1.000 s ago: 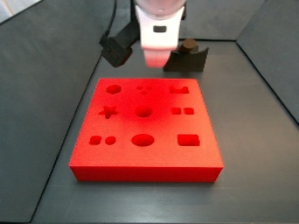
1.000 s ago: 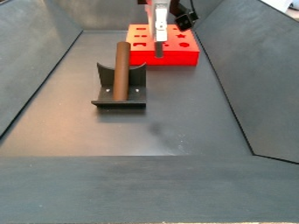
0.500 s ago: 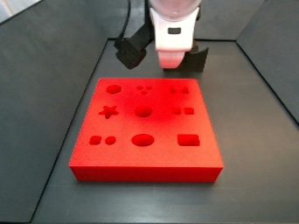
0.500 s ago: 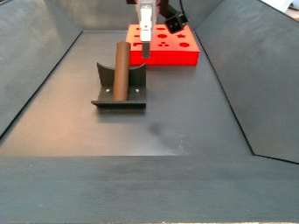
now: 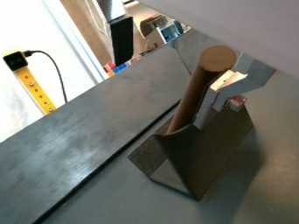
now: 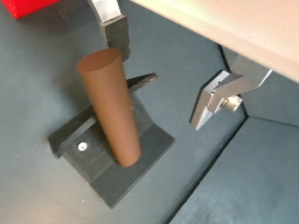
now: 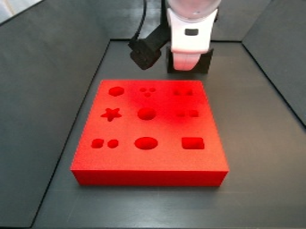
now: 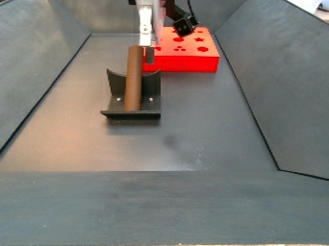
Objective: Pick up the oval object. Move up. Place the oval object on the fixture. Regrasp the oval object. Move to above the board. Insert the oval object.
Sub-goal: Regrasp the oval object.
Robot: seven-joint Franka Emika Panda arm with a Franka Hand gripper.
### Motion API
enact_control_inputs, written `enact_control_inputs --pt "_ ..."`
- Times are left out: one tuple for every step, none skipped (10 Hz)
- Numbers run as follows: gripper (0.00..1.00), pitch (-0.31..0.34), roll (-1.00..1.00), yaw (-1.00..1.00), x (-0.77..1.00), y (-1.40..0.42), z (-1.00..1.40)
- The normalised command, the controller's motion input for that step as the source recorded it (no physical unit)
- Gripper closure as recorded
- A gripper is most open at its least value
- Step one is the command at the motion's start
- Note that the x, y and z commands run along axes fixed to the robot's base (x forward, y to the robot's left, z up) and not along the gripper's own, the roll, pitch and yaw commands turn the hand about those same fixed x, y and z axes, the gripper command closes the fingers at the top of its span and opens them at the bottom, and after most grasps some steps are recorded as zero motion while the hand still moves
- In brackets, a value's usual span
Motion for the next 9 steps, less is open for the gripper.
enact_control_inputs --pt "0.0 0.173 0.13 0.07 0.59 -0.03 -0.03" --pt "0.0 0.166 0.13 0.1 0.5 -0.03 -0.03" --pt "0.0 0.157 0.13 0.12 0.44 -0.04 -0.03" --pt "0.0 0.148 0.13 0.12 0.39 -0.04 -0.03" --pt "0.0 0.141 0.13 0.13 0.32 -0.04 -0.03" --pt "0.0 0.131 0.12 0.12 0.27 -0.04 -0.03" --pt "0.0 0.125 0.12 0.12 0.21 -0.04 -0.03" --pt "0.0 0.123 0.12 0.12 0.18 -0.04 -0.03" --pt "1.0 0.0 0.0 0.0 0.0 0.0 0.0"
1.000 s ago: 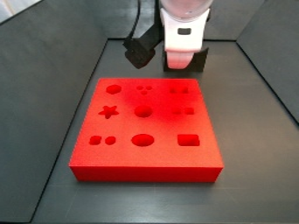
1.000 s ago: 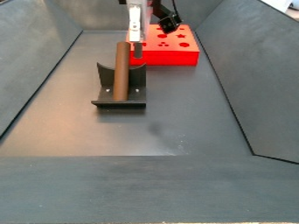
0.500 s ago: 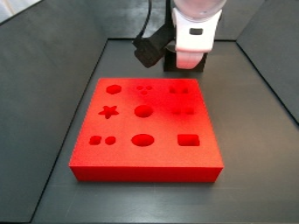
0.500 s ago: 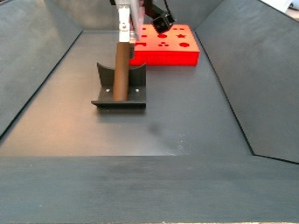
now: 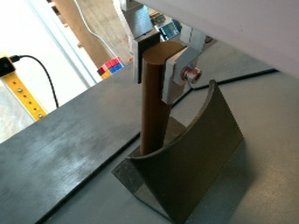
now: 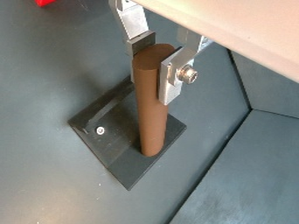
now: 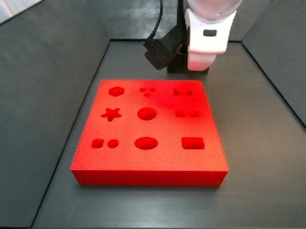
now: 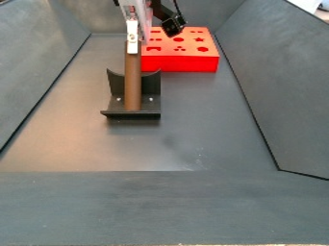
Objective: Pick up the oval object. Move up. Place the oval object on the fixture. Regrasp the oval object. Move to above the board. Insert the oval object.
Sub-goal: Move to above the board.
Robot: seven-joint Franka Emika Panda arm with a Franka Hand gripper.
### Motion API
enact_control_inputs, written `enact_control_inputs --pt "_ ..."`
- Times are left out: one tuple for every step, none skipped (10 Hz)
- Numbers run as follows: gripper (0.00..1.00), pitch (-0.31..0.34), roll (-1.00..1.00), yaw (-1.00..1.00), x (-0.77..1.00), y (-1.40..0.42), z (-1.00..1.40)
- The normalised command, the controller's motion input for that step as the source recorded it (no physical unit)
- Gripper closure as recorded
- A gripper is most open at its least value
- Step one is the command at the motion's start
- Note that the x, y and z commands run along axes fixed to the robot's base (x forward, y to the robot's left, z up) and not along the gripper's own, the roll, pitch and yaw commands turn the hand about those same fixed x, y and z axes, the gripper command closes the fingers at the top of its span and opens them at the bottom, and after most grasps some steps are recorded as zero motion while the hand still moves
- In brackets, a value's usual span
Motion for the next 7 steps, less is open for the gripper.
enact_control_inputs --pt "1.0 -0.131 -0.02 0.31 0.03 0.14 1.0" --pt "1.0 -0.128 -0.03 0.27 0.02 0.14 1.0" --pt "1.0 -0.139 -0.04 0.2 0.02 0.12 1.0" --pt "1.0 -0.152 -0.04 0.1 0.01 0.11 1.0" --pt "1.0 -0.15 -0.04 0.05 0.01 0.11 1.0" --pt "1.0 -0.127 -0.05 -0.02 0.0 0.1 1.0" --pt "1.0 -0.093 -0.06 -0.07 -0.01 0.09 1.0"
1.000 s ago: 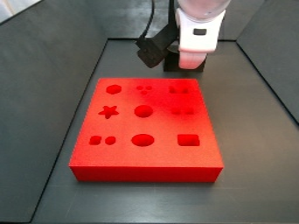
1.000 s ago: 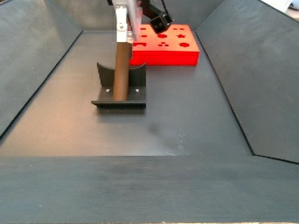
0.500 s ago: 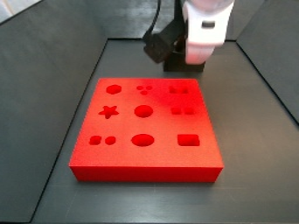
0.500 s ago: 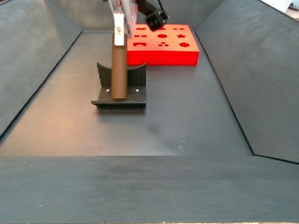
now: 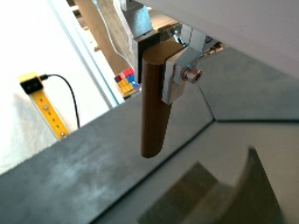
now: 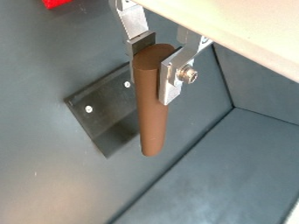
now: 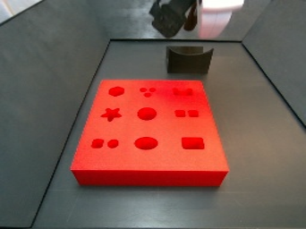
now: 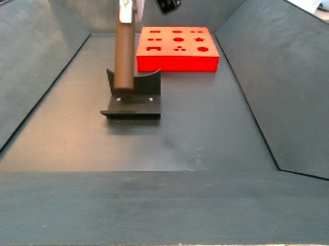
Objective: Pick up the oval object. Move up. Place the oval object on the fixture. Regrasp the oval object. Move to above the board. Insert the oval object.
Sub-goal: Move to above the board.
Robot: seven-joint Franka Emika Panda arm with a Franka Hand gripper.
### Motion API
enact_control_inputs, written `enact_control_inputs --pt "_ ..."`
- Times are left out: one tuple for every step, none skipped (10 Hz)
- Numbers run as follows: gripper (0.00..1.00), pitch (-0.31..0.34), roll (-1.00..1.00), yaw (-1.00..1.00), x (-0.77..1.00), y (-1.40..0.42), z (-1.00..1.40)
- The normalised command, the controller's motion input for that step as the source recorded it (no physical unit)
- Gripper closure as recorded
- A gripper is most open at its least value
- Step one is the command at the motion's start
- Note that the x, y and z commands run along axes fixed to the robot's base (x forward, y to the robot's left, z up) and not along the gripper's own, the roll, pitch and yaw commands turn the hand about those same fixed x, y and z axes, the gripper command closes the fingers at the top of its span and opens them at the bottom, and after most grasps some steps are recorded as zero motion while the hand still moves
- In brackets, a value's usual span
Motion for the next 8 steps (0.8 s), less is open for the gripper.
enact_control_inputs --pt "1.0 -0.061 -0.08 -0.1 -0.02 0.08 1.0" --pt "1.0 -0.031 -0.09 -0.12 -0.03 0.08 1.0" --pt "1.0 0.008 -0.11 -0.12 -0.04 0.07 0.98" --pt "1.0 0.031 -0.11 -0.11 -0.05 0.05 0.81" --pt "1.0 0.056 -0.11 -0.09 -0.04 0.03 0.57" --pt "1.0 0.076 -0.1 -0.08 -0.04 0.02 0.39" --pt "1.0 0.095 -0.09 -0.06 -0.04 0.02 0.22" --pt "1.0 0.098 -0.55 1.0 -0.62 -1.0 0.33"
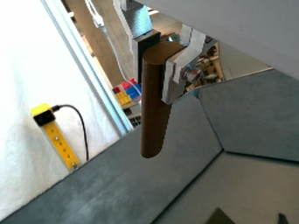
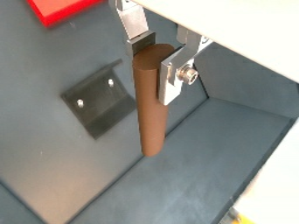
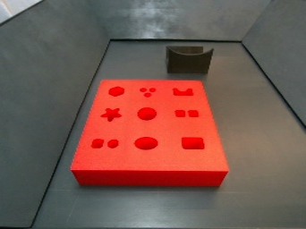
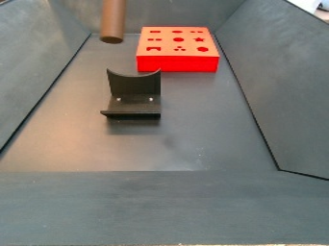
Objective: Pick up the oval object. Move up. Place the oval object on the fixture. Regrasp the oval object. Move to above the board. Insert the oval object.
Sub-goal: Move to above the board.
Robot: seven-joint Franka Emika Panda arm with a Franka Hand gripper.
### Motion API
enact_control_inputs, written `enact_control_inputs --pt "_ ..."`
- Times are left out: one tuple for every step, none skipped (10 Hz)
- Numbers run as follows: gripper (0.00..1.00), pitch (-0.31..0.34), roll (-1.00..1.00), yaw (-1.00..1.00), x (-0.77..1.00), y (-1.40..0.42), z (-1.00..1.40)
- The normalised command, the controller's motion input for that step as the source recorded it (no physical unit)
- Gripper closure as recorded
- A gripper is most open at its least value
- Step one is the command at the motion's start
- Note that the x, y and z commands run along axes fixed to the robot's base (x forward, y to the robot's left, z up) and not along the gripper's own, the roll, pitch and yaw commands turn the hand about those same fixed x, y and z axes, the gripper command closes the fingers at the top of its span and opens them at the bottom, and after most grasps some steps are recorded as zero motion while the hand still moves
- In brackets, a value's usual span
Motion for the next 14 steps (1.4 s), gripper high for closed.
enact_control_inputs --pt "1.0 0.095 -0.55 1.0 -0.62 -1.0 0.34" --pt "1.0 0.058 -0.53 1.0 -0.61 -1.0 0.35" --pt "1.0 0.024 -0.52 1.0 -0.59 -1.0 0.34" --pt "1.0 -0.003 -0.51 1.0 -0.59 -1.0 0.35" --pt "1.0 -0.034 -0.5 1.0 -0.58 -1.0 0.36" --pt "1.0 -0.063 -0.49 1.0 -0.59 -1.0 0.36" --pt "1.0 -0.1 -0.47 1.0 -0.58 -1.0 0.37" --pt "1.0 -0.126 -0.46 1.0 -0.47 -0.82 0.32" --pt "1.0 -0.159 -0.44 1.0 -0.25 -0.43 0.18" --pt "1.0 -0.185 -0.42 1.0 -0.14 -0.25 0.1" --pt "1.0 -0.204 -0.42 1.0 -0.1 -0.17 0.07" --pt "1.0 -0.258 -0.4 1.0 -0.06 -0.05 0.03" --pt "1.0 -0.298 -0.38 1.0 -0.05 0.0 0.01" --pt "1.0 -0.34 -0.37 1.0 -0.07 0.01 -0.01"
